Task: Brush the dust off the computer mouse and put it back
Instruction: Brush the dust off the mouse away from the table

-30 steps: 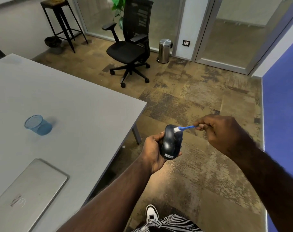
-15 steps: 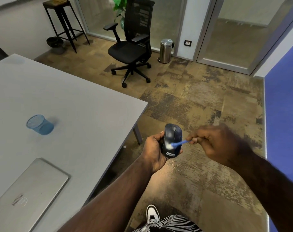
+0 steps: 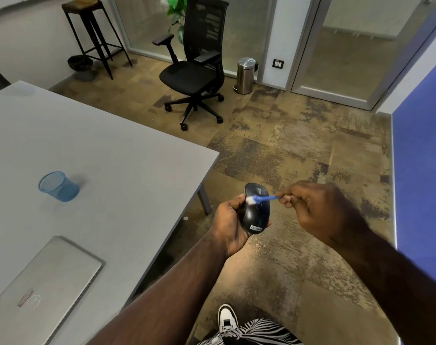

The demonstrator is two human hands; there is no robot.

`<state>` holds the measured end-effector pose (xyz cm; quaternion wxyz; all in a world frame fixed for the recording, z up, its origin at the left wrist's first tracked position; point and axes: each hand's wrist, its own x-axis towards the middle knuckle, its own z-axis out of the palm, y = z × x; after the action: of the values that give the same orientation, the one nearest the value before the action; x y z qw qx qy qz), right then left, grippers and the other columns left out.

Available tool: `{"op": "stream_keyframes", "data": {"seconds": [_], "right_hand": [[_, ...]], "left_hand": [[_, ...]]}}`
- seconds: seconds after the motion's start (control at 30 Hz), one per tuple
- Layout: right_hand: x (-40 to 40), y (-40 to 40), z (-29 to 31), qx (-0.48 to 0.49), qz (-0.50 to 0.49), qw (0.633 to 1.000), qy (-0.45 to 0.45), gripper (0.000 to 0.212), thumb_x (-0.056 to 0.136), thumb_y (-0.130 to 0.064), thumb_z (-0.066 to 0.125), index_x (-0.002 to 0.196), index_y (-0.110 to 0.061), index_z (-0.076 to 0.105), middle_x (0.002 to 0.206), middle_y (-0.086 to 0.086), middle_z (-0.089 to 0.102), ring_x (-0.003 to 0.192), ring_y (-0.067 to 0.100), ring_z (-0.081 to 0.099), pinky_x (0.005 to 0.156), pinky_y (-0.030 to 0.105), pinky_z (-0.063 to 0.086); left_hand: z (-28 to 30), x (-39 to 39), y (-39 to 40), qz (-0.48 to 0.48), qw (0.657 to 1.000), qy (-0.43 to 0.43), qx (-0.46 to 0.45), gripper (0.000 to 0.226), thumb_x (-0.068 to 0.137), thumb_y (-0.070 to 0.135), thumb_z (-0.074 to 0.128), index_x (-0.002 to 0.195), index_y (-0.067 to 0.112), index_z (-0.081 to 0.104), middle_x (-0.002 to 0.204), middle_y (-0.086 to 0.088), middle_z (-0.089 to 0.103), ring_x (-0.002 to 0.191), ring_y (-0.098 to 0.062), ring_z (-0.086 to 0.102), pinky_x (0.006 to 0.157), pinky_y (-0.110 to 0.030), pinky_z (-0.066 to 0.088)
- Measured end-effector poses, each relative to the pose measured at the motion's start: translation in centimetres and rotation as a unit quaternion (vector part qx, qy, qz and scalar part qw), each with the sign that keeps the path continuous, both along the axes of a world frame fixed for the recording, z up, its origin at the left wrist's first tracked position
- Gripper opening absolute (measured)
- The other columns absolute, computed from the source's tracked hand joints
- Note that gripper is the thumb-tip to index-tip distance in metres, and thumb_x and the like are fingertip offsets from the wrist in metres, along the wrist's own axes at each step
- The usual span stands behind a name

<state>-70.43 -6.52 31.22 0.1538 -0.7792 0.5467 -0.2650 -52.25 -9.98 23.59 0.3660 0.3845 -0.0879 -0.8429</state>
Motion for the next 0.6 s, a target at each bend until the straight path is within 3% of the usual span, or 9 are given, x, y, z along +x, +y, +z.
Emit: {"op": "stream_keyframes", "data": {"seconds": [0.1, 0.23, 0.37, 0.5, 0.6], "right_hand": [[0.0, -0.2, 0.3, -0.002, 0.003, 1.0, 0.004, 0.023, 0.087, -0.002, 0.062, 0.101, -0.015, 0.074, 0.084, -0.007, 0.07, 0.07, -0.001, 0.064, 0.06, 0.022, 0.057], [0.1, 0.0, 0.5, 0.034, 0.044, 0.998, 0.03, 0.022, 0.087, -0.005, 0.061, 0.098, -0.018, 0.075, 0.082, -0.009, 0.069, 0.069, -0.002, 0.062, 0.059, 0.016, 0.052], [-0.3, 0.0, 0.5, -0.007, 0.008, 1.0, 0.018, 0.021, 0.087, -0.008, 0.061, 0.101, -0.016, 0.074, 0.084, -0.006, 0.071, 0.068, 0.001, 0.064, 0.057, 0.022, 0.056], [-0.6, 0.5, 0.2, 0.075, 0.078, 0.993, 0.057, 0.022, 0.086, -0.005, 0.065, 0.096, -0.022, 0.076, 0.082, -0.011, 0.071, 0.069, 0.0, 0.063, 0.059, 0.021, 0.053], [-1.3, 0.6, 0.0, 0.036, 0.025, 0.999, 0.028, 0.024, 0.086, -0.002, 0.065, 0.096, -0.021, 0.075, 0.085, -0.01, 0.071, 0.072, 0.002, 0.065, 0.06, 0.023, 0.055]], "left_hand": [[0.2, -0.1, -0.1, 0.005, 1.0, -0.001, -0.004, 0.039, 0.099, 0.028, 0.037, 0.119, 0.005, 0.062, 0.11, -0.017, 0.064, 0.085, -0.028, 0.063, 0.075, -0.043, 0.055], [0.3, 0.1, 0.0, -0.003, 1.0, 0.0, -0.011, 0.048, 0.101, 0.03, 0.033, 0.133, -0.001, 0.051, 0.118, -0.02, 0.056, 0.085, -0.029, 0.06, 0.075, -0.042, 0.053], [0.3, 0.2, -0.3, 0.004, 1.0, -0.001, -0.01, 0.044, 0.101, 0.029, 0.035, 0.13, 0.003, 0.055, 0.111, -0.016, 0.061, 0.087, -0.029, 0.061, 0.077, -0.044, 0.052], [0.1, 0.3, -0.2, 0.025, 0.999, 0.025, 0.003, 0.041, 0.101, 0.029, 0.036, 0.124, 0.003, 0.058, 0.108, -0.013, 0.064, 0.089, -0.025, 0.063, 0.082, -0.041, 0.051], [0.1, 0.4, -0.5, 0.034, 0.998, 0.059, 0.014, 0.043, 0.101, 0.028, 0.036, 0.127, 0.002, 0.058, 0.12, -0.014, 0.062, 0.097, -0.028, 0.063, 0.092, -0.046, 0.048]]}}
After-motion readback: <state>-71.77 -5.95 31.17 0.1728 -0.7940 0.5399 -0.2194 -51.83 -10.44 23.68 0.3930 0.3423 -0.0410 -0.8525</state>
